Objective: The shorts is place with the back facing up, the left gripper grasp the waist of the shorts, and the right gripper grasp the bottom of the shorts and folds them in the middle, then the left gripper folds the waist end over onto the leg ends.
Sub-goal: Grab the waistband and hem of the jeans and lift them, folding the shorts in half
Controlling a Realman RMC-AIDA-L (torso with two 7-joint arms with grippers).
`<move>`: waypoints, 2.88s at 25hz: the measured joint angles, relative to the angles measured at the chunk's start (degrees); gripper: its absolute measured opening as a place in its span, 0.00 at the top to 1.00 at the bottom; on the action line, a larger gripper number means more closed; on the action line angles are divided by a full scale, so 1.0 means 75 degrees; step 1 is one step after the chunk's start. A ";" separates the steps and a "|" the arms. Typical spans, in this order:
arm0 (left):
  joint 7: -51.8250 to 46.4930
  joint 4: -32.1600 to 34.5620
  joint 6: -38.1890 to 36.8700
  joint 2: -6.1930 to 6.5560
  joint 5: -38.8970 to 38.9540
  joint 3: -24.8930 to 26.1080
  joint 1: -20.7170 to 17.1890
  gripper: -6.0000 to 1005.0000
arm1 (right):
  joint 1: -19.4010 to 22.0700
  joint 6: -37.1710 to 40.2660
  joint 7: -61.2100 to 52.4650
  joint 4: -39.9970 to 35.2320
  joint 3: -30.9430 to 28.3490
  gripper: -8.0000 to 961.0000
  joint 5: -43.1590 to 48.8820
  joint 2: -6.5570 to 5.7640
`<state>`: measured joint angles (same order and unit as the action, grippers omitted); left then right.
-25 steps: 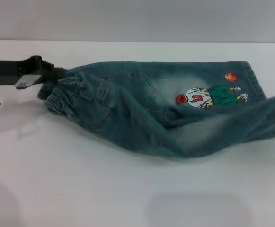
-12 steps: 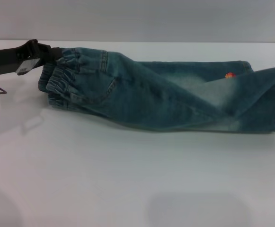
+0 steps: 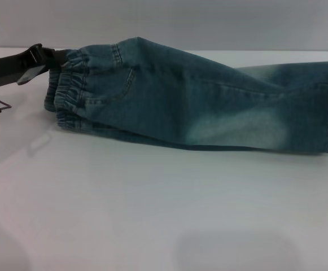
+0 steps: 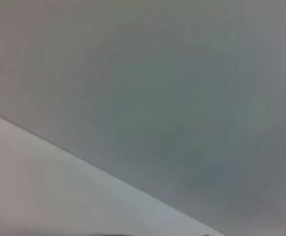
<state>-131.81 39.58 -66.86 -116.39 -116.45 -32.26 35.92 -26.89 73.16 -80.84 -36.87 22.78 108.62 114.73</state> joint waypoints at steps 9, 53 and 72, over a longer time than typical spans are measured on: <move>0.0508 -0.0230 0.0434 -0.0138 0.0569 -0.0023 -0.0087 0.94 | -0.0405 -0.0872 0.0051 0.0219 0.0033 0.99 -0.0010 0.0169; 0.2785 -0.1056 0.1046 -0.0195 0.1119 -0.0093 -0.0099 0.89 | -0.1599 -0.4309 0.0493 0.1351 0.0771 0.64 0.0034 0.0328; 0.3815 -0.1021 0.0183 -0.0003 0.1437 -0.0039 -0.0429 0.18 | -0.0802 -0.2878 0.1504 0.1188 0.0845 0.45 -0.1755 0.0500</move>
<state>-103.20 31.93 -65.49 -116.42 -105.67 -32.55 32.71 -32.90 51.57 -69.56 -27.96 29.12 95.46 118.48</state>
